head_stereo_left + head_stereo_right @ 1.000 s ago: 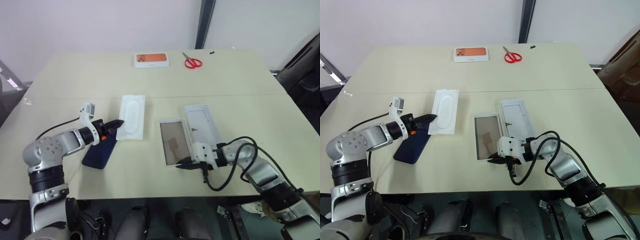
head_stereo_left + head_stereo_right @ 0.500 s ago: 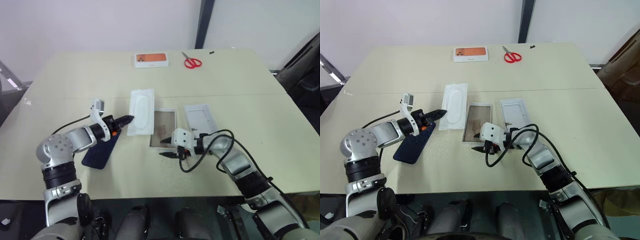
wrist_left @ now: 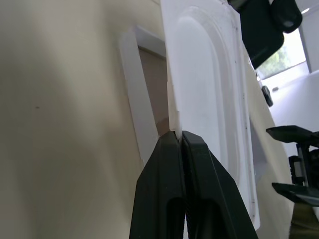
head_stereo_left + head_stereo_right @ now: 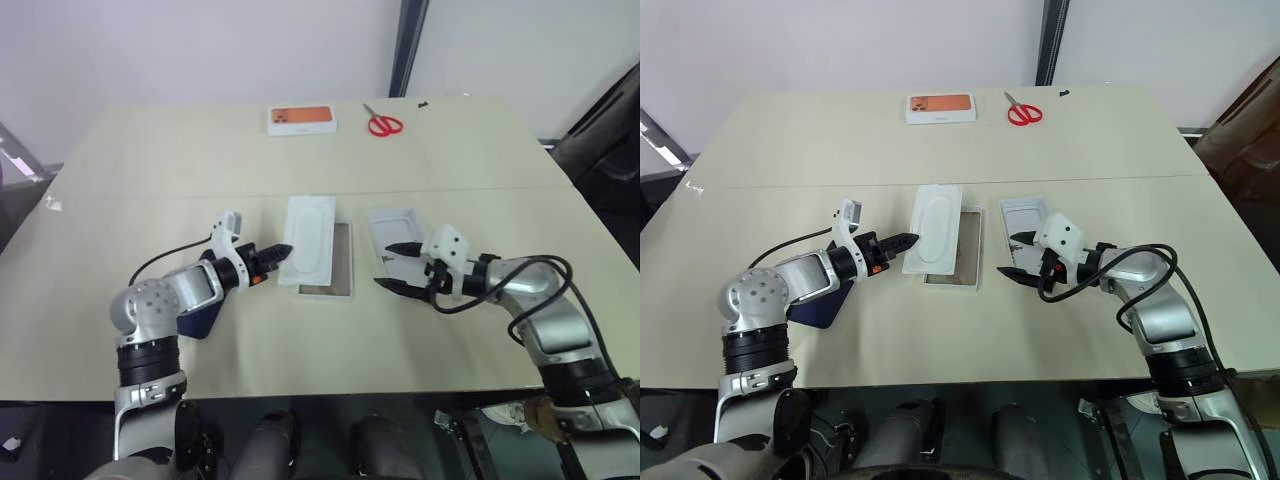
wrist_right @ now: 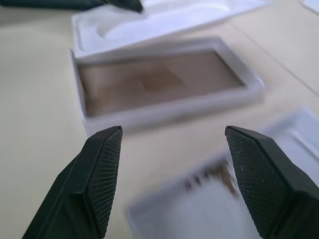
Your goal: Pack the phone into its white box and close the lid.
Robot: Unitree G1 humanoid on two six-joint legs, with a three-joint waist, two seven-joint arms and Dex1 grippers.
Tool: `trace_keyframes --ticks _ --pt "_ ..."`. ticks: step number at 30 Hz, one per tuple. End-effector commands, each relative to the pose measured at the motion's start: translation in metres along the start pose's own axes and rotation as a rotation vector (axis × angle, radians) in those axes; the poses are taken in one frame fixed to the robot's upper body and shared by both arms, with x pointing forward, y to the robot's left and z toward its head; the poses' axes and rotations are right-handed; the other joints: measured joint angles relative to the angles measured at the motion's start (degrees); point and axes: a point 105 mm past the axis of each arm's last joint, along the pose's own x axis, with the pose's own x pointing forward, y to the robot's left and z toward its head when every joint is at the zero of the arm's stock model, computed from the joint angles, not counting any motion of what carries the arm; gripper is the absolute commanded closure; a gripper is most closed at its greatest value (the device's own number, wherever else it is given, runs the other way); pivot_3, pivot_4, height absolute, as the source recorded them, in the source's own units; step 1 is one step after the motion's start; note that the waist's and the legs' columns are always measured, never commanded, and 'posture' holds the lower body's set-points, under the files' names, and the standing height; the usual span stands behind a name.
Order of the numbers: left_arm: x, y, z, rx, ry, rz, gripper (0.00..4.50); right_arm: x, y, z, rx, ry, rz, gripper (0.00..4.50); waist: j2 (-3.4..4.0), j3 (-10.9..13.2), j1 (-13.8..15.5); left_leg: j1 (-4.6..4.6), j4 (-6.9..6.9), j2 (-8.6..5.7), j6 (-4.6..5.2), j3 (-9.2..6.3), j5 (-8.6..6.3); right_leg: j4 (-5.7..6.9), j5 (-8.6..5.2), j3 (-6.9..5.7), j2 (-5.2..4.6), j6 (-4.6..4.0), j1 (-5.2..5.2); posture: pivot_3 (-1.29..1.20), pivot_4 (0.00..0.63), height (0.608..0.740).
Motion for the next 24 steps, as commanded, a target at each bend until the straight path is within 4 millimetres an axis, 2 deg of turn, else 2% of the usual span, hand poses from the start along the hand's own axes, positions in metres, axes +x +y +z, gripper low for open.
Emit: trace_keyframes --ticks 1,5,8,13,18,20,22,24 --pt "0.003 -0.009 0.002 0.045 -0.013 -0.015 4.5 -0.001 -0.004 0.014 -0.036 -0.049 -0.032 1.06 0.0 0.0 0.0 0.0 0.0 0.01 -0.01 0.0 0.01 0.0 0.0 0.0 0.01 0.0 0.0 0.0 0.15 0.734" --pt "0.009 -0.014 0.003 0.052 -0.009 -0.026 4.5 0.005 -0.001 0.013 -0.04 -0.053 -0.033 1.06 -0.01 0.0 0.2 0.0 0.03 0.0 -0.03 0.0 0.02 0.0 0.0 0.0 0.01 0.0 0.02 0.0 0.15 0.734" --pt "0.01 -0.015 0.004 0.067 -0.011 -0.024 3.59 0.005 -0.002 0.013 -0.043 -0.053 -0.04 1.02 0.0 0.0 0.2 0.0 0.03 0.0 -0.04 0.0 0.03 -0.01 0.0 -0.01 0.01 0.0 0.02 0.0 0.15 0.734" --pt "0.008 -0.017 0.005 0.077 -0.017 -0.033 1.11 0.006 -0.006 0.012 -0.047 -0.054 -0.051 1.02 0.0 0.0 0.2 -0.01 0.05 0.0 -0.12 0.0 0.07 0.0 0.0 -0.01 0.01 0.0 0.03 0.0 0.15 0.734" --pt "0.003 -0.026 0.013 0.091 -0.048 -0.082 1.11 0.014 -0.007 0.025 -0.047 -0.098 -0.052 1.02 -0.01 0.0 0.1 -0.01 0.03 0.0 -0.12 -0.01 0.07 0.0 0.0 -0.01 0.01 0.0 0.02 0.0 0.15 0.734" --pt "-0.002 -0.027 0.019 0.177 -0.093 -0.082 1.11 0.023 -0.008 0.038 -0.037 -0.147 -0.055 1.02 -0.01 0.0 -0.1 -0.01 0.02 0.01 -0.16 0.0 0.09 0.0 0.0 0.0 0.01 0.0 0.0 0.0 0.15 0.734" --pt "-0.008 -0.026 0.025 0.247 -0.13 -0.082 1.03 0.032 -0.009 0.049 -0.013 -0.187 -0.062 1.58 0.01 0.0 -0.3 -0.01 -0.03 0.03 -0.26 0.01 0.15 0.0 0.0 0.02 0.06 0.0 -0.03 0.0 0.15 0.734" --pt "-0.017 -0.02 0.032 0.354 -0.157 -0.078 1.03 0.044 -0.005 0.053 -0.032 -0.18 -0.053 2.4 0.02 0.0 0.0 0.0 -0.05 0.04 -0.32 0.01 0.19 0.0 0.0 0.02 0.06 -0.01 -0.05 0.0 0.15 0.734"
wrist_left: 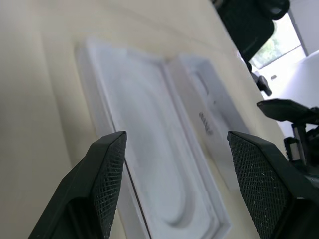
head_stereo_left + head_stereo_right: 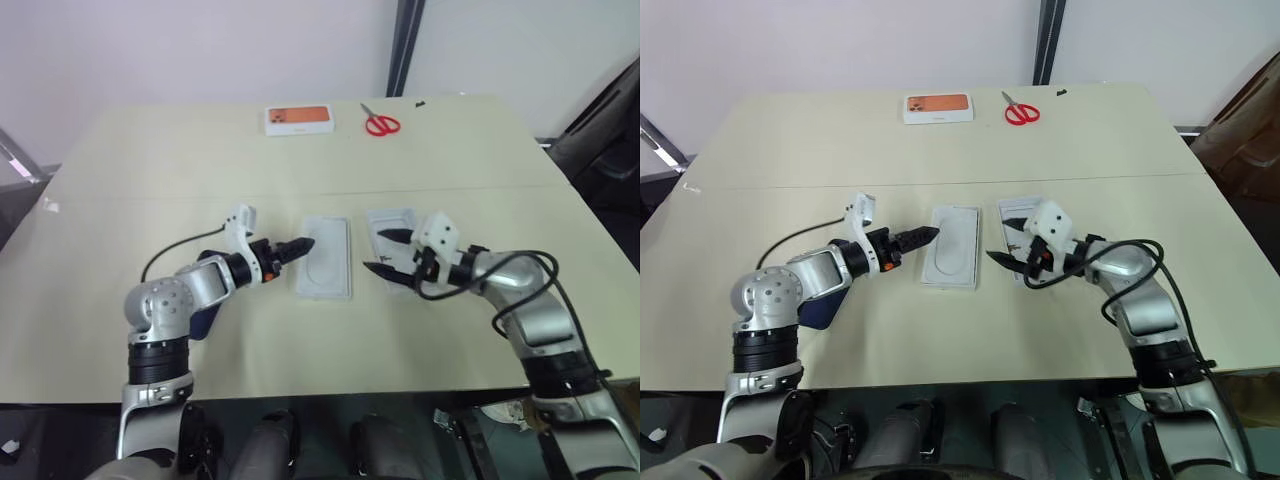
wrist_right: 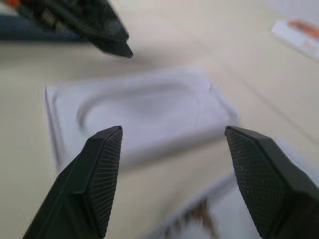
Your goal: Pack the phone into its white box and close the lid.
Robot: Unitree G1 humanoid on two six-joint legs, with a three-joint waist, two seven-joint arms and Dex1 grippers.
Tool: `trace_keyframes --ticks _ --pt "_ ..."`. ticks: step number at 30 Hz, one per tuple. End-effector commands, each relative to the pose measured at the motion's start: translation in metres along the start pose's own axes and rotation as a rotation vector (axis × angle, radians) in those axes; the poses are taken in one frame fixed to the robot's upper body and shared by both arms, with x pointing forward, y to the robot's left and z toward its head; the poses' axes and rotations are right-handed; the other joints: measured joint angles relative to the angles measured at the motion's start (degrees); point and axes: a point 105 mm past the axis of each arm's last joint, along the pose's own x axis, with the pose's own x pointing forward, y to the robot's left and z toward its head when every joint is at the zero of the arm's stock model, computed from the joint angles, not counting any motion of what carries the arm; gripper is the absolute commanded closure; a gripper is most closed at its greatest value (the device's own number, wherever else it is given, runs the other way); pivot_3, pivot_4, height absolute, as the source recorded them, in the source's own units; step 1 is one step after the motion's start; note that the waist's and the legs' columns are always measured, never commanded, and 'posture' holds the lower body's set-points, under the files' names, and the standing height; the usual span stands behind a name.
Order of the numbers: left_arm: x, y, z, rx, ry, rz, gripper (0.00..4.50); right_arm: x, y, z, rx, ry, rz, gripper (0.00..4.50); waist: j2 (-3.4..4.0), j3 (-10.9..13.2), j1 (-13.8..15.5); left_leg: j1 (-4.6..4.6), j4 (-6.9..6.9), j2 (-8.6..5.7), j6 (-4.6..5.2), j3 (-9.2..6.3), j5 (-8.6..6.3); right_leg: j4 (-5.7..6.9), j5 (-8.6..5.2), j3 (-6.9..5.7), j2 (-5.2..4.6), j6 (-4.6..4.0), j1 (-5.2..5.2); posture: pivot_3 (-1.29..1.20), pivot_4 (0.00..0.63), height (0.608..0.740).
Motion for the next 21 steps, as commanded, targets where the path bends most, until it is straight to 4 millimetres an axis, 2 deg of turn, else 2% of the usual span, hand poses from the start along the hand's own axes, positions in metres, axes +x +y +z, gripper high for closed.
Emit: trace_keyframes --ticks 1,3,4,6,8,10,14,18,21 --pt "-0.017 0.006 0.016 0.215 -0.06 -0.001 1.03 0.019 0.005 0.01 -0.041 -0.016 0.008 2.87 0.0 0.0 0.2 0.0 -0.01 0.0 0.0 0.0 0.0 -0.01 0.0 0.0 0.0 0.0 0.01 0.0 0.15 0.734" --pt "-0.029 0.017 0.017 0.36 -0.045 0.006 1.03 0.032 0.011 0.008 -0.059 0.005 0.019 3.89 0.01 0.0 0.0 0.0 -0.03 0.0 -0.01 0.01 0.0 -0.03 0.0 0.02 -0.01 -0.01 -0.02 0.0 0.15 0.734" --pt "-0.034 0.022 0.018 0.375 -0.047 0.005 1.03 0.038 0.013 0.006 -0.07 0.022 0.02 4.46 0.03 0.0 0.1 0.0 -0.07 0.0 -0.01 0.02 0.01 -0.03 0.0 0.04 -0.01 -0.02 -0.03 0.0 0.15 0.734" --pt "-0.045 0.033 0.02 0.403 -0.031 0.016 1.03 0.047 0.016 0.0 -0.094 0.058 0.02 4.46 0.04 0.0 0.3 0.0 -0.1 -0.01 -0.02 0.01 0.01 -0.04 0.0 0.02 -0.03 -0.04 -0.06 0.0 0.15 0.734" --pt "-0.053 0.048 0.009 0.571 0.062 0.058 1.03 0.056 0.022 -0.004 -0.111 0.094 0.04 4.46 0.05 0.0 0.3 0.0 -0.1 -0.04 0.01 -0.05 -0.01 -0.08 0.0 -0.04 -0.08 -0.04 -0.2 0.0 0.15 0.734" --pt "-0.059 0.055 0.003 0.606 0.087 0.066 1.03 0.066 0.026 -0.006 -0.127 0.119 0.059 4.46 0.07 0.0 0.3 0.0 -0.11 -0.06 0.04 -0.02 -0.03 -0.11 0.01 -0.01 -0.1 -0.05 -0.2 0.0 0.15 0.734" --pt "-0.06 0.044 0.004 0.574 0.026 0.013 1.03 0.078 0.035 -0.021 -0.205 0.227 0.104 4.46 0.07 0.0 0.3 0.0 -0.14 -0.06 0.27 -0.04 -0.16 -0.11 0.01 -0.02 -0.11 -0.05 -0.26 0.0 0.15 0.734" --pt "-0.059 0.04 0.004 0.591 0.004 0.012 1.03 0.076 0.042 -0.037 -0.279 0.317 0.164 4.46 0.08 0.0 0.1 0.0 -0.17 -0.05 0.29 -0.06 -0.17 -0.1 0.01 -0.03 -0.1 -0.05 -0.27 0.0 0.15 0.734" --pt "-0.059 0.04 0.009 0.584 -0.017 0.018 1.03 0.074 0.041 -0.039 -0.271 0.338 0.179 4.46 0.08 0.0 0.1 0.0 -0.17 -0.04 0.3 -0.06 -0.17 -0.08 0.01 -0.03 -0.07 -0.04 -0.27 0.0 0.15 0.734"
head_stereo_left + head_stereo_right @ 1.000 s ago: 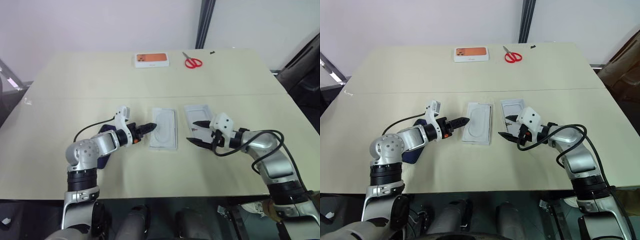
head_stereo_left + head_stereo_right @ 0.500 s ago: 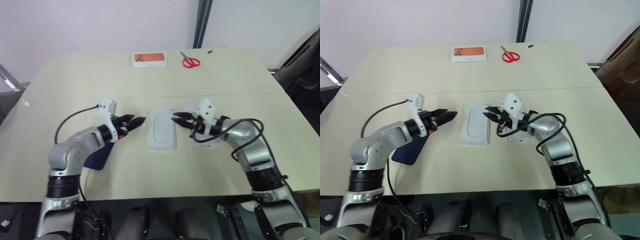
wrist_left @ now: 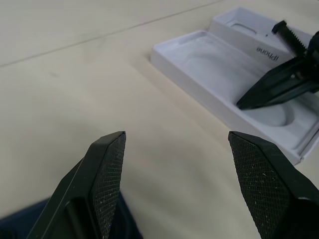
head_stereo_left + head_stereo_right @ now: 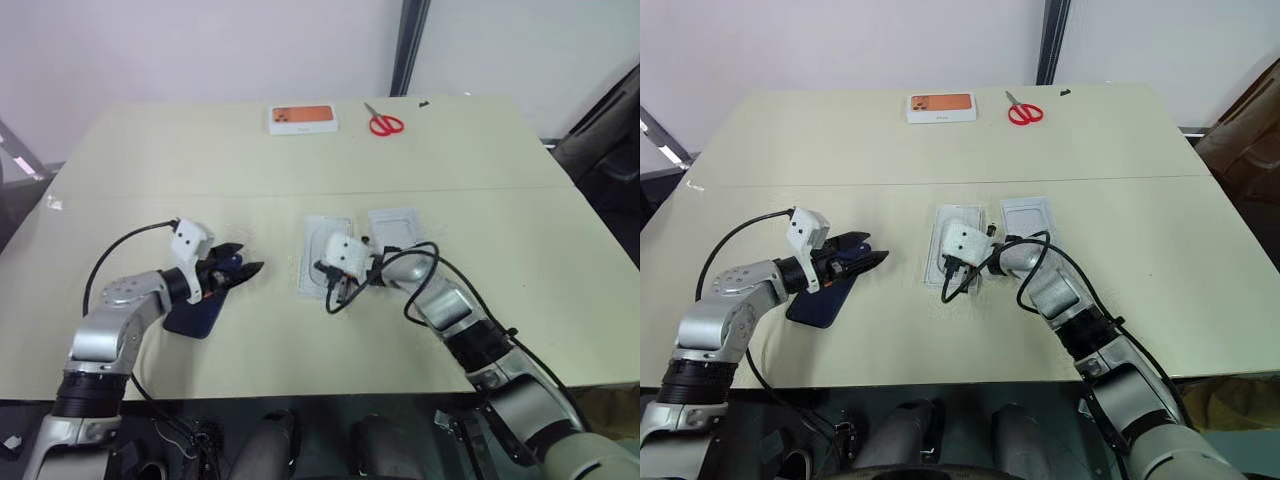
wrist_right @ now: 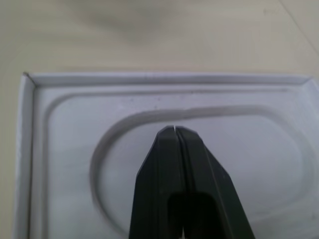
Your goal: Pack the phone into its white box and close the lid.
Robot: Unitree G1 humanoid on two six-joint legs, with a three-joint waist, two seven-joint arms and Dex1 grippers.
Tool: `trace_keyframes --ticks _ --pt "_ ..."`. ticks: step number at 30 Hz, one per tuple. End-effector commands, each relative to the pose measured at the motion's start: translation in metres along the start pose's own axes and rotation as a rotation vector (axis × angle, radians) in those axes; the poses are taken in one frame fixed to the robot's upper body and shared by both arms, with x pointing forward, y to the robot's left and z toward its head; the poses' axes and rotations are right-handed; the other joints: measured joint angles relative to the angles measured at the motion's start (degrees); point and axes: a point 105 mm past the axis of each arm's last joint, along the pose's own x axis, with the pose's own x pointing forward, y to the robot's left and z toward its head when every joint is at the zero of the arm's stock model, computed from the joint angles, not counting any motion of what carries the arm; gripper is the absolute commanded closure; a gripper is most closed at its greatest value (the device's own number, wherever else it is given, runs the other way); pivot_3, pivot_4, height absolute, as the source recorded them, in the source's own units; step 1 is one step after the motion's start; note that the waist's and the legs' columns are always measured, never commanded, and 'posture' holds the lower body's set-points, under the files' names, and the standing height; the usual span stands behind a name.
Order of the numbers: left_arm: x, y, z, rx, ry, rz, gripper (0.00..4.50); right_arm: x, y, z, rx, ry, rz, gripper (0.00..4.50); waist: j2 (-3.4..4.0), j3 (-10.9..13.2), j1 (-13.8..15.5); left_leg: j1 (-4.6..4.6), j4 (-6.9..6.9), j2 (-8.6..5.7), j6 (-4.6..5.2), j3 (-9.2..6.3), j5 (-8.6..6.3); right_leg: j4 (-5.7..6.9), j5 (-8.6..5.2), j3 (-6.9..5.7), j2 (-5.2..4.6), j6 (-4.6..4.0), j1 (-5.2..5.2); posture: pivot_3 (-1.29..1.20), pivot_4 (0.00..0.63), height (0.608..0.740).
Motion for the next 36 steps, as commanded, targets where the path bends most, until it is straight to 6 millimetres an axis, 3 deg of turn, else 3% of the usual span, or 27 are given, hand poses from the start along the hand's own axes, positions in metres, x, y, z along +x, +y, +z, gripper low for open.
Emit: trace_keyframes --ticks 1,4,10,17,22,25,30,36 --pt "-0.005 0.003 0.018 0.034 -0.068 0.015 1.03 -0.003 -0.001 -0.002 -0.027 0.03 0.02 4.46 0.0 0.0 0.0 0.0 0.0 0.0 0.0 0.0 0.0 0.01 0.0 0.0 0.0 0.0 0.0 0.0 0.15 0.734" --pt "-0.003 0.002 0.02 0.03 -0.079 0.014 1.03 -0.003 0.001 -0.001 -0.012 0.023 0.033 4.46 0.0 0.0 0.0 0.0 0.0 0.0 0.0 0.0 0.0 0.01 0.0 0.0 0.0 0.0 0.0 0.0 0.15 0.734" --pt "-0.002 0.002 0.021 0.022 -0.079 0.017 1.03 -0.007 -0.01 0.02 0.067 -0.098 -0.026 4.46 0.0 0.0 -0.1 0.0 -0.03 0.0 0.01 0.01 0.0 0.03 0.0 0.01 0.0 0.0 -0.02 0.0 0.15 0.734" --pt "-0.008 0.015 0.023 -0.003 -0.066 0.038 1.03 -0.019 -0.001 0.009 0.033 -0.088 0.021 4.46 0.0 0.0 0.0 0.0 -0.04 0.0 0.01 0.0 0.0 0.03 0.0 0.0 0.0 0.0 -0.04 0.0 0.15 0.734" --pt "-0.02 0.029 0.017 -0.042 0.004 0.063 1.03 -0.024 -0.017 0.034 0.067 -0.206 -0.062 4.46 0.0 0.0 -0.4 0.0 -0.1 0.01 0.01 0.01 0.0 0.08 0.0 0.03 0.02 0.0 -0.1 0.0 0.15 0.734" --pt "-0.042 0.045 0.013 -0.142 0.063 0.073 1.03 -0.023 -0.025 0.054 0.099 -0.274 -0.089 4.46 0.01 0.0 -0.5 0.0 -0.17 0.02 -0.03 0.01 0.02 0.1 0.0 0.04 0.03 0.0 -0.18 0.0 0.15 0.734" --pt "-0.078 0.065 -0.003 -0.211 0.207 0.085 1.03 -0.003 -0.014 0.083 0.123 -0.338 -0.054 4.46 0.02 0.0 -0.4 -0.01 -0.29 0.03 -0.1 0.03 0.07 0.23 0.01 0.07 0.06 -0.02 -0.34 0.0 0.15 0.734" --pt "-0.1 0.071 -0.011 -0.313 0.319 0.04 1.03 0.041 0.027 0.108 0.05 -0.283 0.073 4.46 0.01 0.0 -0.3 -0.02 -0.41 0.03 -0.26 0.04 0.17 0.41 0.02 0.09 0.05 -0.05 -0.55 0.0 0.15 0.734"
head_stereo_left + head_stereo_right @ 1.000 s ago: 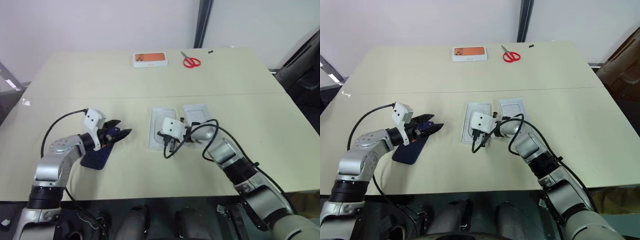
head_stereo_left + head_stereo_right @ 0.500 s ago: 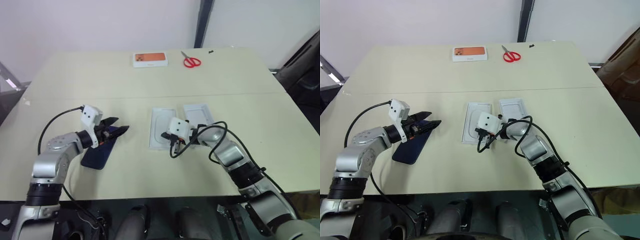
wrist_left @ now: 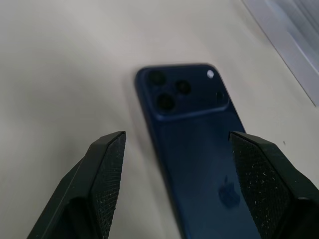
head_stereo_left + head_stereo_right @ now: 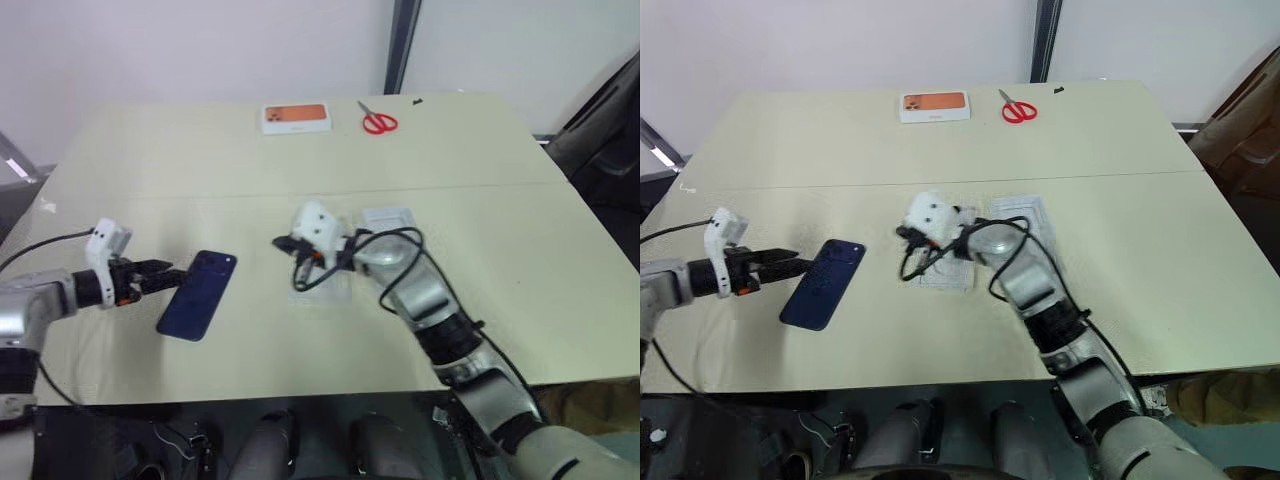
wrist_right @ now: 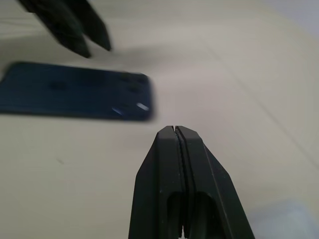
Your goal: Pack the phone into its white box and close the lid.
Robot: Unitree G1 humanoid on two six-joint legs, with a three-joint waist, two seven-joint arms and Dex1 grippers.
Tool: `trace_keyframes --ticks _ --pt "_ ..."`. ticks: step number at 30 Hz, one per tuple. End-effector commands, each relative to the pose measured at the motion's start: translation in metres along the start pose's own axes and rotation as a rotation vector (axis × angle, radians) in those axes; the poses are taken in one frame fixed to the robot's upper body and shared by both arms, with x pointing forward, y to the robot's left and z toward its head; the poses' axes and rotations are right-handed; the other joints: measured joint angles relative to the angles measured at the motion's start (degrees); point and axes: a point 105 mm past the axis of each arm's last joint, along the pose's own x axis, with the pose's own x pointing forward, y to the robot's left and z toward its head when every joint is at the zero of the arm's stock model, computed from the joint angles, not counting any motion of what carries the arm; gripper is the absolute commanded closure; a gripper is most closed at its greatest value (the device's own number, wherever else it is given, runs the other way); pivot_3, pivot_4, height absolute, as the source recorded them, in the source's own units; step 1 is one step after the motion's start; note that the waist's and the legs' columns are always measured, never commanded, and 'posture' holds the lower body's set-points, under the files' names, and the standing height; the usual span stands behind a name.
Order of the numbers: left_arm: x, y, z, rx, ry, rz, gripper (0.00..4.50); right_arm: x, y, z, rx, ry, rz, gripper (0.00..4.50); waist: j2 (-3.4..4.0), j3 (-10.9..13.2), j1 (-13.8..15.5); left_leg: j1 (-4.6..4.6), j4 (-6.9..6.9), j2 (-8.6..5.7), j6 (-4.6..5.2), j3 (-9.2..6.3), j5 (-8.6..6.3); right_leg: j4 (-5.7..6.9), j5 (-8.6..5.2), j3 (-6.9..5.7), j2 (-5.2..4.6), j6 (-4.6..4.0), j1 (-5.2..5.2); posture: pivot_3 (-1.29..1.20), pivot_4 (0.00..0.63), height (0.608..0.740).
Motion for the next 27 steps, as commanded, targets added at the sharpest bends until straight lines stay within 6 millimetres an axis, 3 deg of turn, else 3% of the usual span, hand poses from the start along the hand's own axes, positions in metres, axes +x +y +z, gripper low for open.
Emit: trace_keyframes --ticks 1,5,10,27 --pt "-0.006 0.002 -0.003 -0.025 0.062 -0.029 1.03 0.022 0.02 0.007 -0.075 0.035 0.07 4.46 0.0 0.0 0.2 0.0 -0.01 0.0 -0.01 0.0 0.01 0.01 0.0 -0.01 0.0 0.0 -0.01 0.0 0.15 0.734" --pt "0.004 -0.004 -0.018 -0.054 0.143 -0.079 1.03 0.037 0.04 0.001 -0.072 0.102 0.15 4.46 -0.01 0.0 0.1 0.0 -0.01 -0.02 -0.02 0.0 0.02 0.12 0.0 0.0 0.0 0.0 -0.04 0.0 0.15 0.734" --pt "0.016 -0.002 -0.039 -0.097 0.237 -0.068 1.03 0.042 0.052 -0.017 -0.087 0.219 0.197 4.46 0.0 0.0 0.2 -0.01 0.0 -0.02 -0.06 -0.01 0.05 0.36 -0.01 0.0 -0.01 0.0 -0.16 0.0 0.15 0.734" --pt "0.055 -0.042 -0.051 -0.227 0.25 -0.266 1.03 0.036 0.035 -0.04 -0.054 0.314 0.133 4.46 0.31 -0.4 0.6 0.06 0.04 -0.08 -0.06 -0.03 0.06 0.42 -0.01 -0.02 -0.07 0.0 -0.08 0.0 0.15 0.734"
